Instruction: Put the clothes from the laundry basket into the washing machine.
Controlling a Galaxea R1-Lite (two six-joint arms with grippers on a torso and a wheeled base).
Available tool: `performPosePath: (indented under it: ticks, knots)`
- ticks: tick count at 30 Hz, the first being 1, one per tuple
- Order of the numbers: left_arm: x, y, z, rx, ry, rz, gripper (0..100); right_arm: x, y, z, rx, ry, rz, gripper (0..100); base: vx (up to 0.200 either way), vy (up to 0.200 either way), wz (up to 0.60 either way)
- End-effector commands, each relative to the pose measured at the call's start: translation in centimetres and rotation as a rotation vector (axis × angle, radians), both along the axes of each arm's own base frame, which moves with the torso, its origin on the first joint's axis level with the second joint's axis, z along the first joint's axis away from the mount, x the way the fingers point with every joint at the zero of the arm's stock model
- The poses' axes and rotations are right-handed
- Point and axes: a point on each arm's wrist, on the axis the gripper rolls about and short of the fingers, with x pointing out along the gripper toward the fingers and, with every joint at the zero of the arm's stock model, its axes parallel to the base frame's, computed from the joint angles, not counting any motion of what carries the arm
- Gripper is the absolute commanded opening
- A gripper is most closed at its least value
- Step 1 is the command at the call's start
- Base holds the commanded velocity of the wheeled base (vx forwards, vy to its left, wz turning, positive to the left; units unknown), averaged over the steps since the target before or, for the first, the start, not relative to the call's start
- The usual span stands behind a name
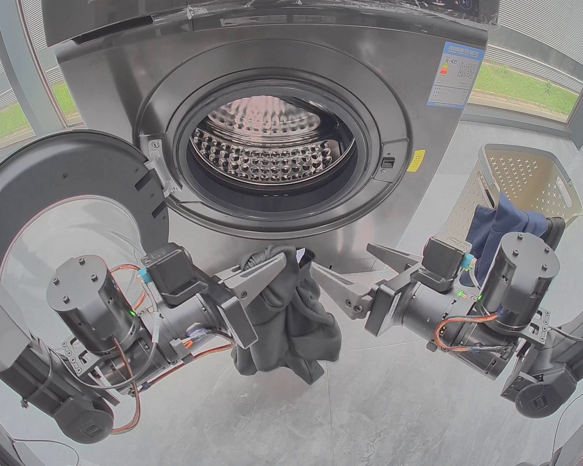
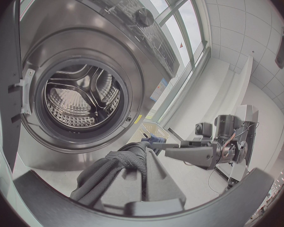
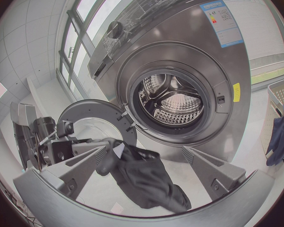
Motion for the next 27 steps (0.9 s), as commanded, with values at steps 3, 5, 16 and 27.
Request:
performPosePath:
  ticks: [3, 5, 16, 27]
  knots:
    - [-0.8, 1.1, 1.7, -0.039, -0.046, 0.013, 0, 0.1, -1.0, -0.7, -0.022, 0.023, -0.028, 100, 0.0, 0.0, 0.0]
    - [-1.3, 1.6, 2.5, -0.058, -0.069, 0.016, 0, 0.7, -1.2, -1.2, -0.037, 0.034, -0.048, 100, 0.0, 0.0, 0.0]
    - [-1.8, 2.2, 3.4, -0.088, -0.088, 0.021, 0, 1.5, -1.1, -2.8, -0.082, 0.066, -0.103, 100, 0.0, 0.0, 0.0]
    - [-0.8, 2.4, 3.5, -0.095, -0.088, 0.02, 0, 1.2, -0.6, -4.3, -0.151, 0.083, -0.072, 100, 0.0, 0.0, 0.0]
